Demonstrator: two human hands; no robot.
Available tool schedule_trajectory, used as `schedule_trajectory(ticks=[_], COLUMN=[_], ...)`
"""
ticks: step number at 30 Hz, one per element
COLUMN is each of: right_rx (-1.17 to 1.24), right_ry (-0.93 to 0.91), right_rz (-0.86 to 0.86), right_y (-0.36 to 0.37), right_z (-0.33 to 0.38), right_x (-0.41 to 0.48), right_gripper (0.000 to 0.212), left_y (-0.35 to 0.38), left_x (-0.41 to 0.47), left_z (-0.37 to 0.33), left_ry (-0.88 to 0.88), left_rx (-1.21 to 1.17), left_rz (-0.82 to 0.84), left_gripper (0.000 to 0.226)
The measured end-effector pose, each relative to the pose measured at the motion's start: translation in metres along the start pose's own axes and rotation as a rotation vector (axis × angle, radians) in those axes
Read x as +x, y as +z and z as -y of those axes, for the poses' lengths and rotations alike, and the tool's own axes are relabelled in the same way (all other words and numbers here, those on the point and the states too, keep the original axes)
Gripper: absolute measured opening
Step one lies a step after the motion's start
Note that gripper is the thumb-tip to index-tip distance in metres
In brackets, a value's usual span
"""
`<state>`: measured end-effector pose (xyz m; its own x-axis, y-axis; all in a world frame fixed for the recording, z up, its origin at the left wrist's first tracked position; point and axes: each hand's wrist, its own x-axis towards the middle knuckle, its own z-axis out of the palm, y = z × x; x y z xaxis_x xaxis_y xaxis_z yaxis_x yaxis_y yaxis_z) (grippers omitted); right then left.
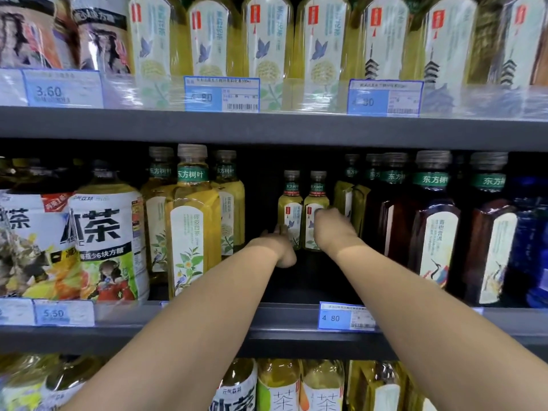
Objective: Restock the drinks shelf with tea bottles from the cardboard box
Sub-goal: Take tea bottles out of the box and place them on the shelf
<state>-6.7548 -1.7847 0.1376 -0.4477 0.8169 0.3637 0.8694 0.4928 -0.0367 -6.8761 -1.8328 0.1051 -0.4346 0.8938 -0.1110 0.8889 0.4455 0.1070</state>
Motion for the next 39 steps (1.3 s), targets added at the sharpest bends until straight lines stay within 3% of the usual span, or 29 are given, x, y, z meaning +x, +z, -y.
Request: schedule_trajectory(ticks=[2, 6, 13, 19, 22, 26, 29, 32, 35, 39], right_rx=[-0.037, -0.112, -0.137, -0.106, -0.060, 0.038, 0.115, 0.218, 0.262, 0.301], right_ry=[-0.064, -0.043, -0.033, -0.055, -0.102, -0.197, -0.233, -0.251, -0.235, -0.231], right_rz=[-0.008, 0.183, 0.255, 0.193, 0.110, -0.151, -0.357, -0.368, -0.276, -0.129], right_y=[0.001, 0.012, 0.010, -0.026, -0.046, -0.064, -0.061, -0.027, 0.029, 0.123], right_z=[0.000, -0.004, -0.010, -0.007, -0.007, -0.010, -0.009, -0.010, -0.014, -0.020], right_x=[0.001, 0.008, -0.004, -0.064, -0.116, -0.189, -0.244, -0.300, -0.354, -0.425], right_gripper=[0.047, 0.069, 0.069, 0.067, 0.062, 0.038, 0.027, 0.024, 0.026, 0.023], left_y=[-0.001, 0.003, -0.002, -0.008, -0.003, 0.016, 0.046, 0.101, 0.175, 0.290], left_x=[0.001, 0.005, -0.009, -0.071, -0.128, -0.215, -0.261, -0.295, -0.318, -0.338], left_z=[-0.001, -0.004, -0.003, -0.006, -0.006, -0.006, -0.002, 0.003, 0.013, 0.034], left_ry=[0.025, 0.043, 0.063, 0.082, 0.138, 0.194, 0.260, 0.353, 0.395, 0.407], left_rx=[0.001, -0.006, 0.069, 0.094, 0.061, 0.047, -0.010, -0.024, -0.012, -0.023], left_rz=[0.010, 0.019, -0.038, -0.136, -0.311, -0.623, -0.844, -0.887, -0.849, -0.679], left_gripper=[0.088, 0.085, 0.088, 0.077, 0.058, 0.038, 0.031, 0.022, 0.017, 0.020])
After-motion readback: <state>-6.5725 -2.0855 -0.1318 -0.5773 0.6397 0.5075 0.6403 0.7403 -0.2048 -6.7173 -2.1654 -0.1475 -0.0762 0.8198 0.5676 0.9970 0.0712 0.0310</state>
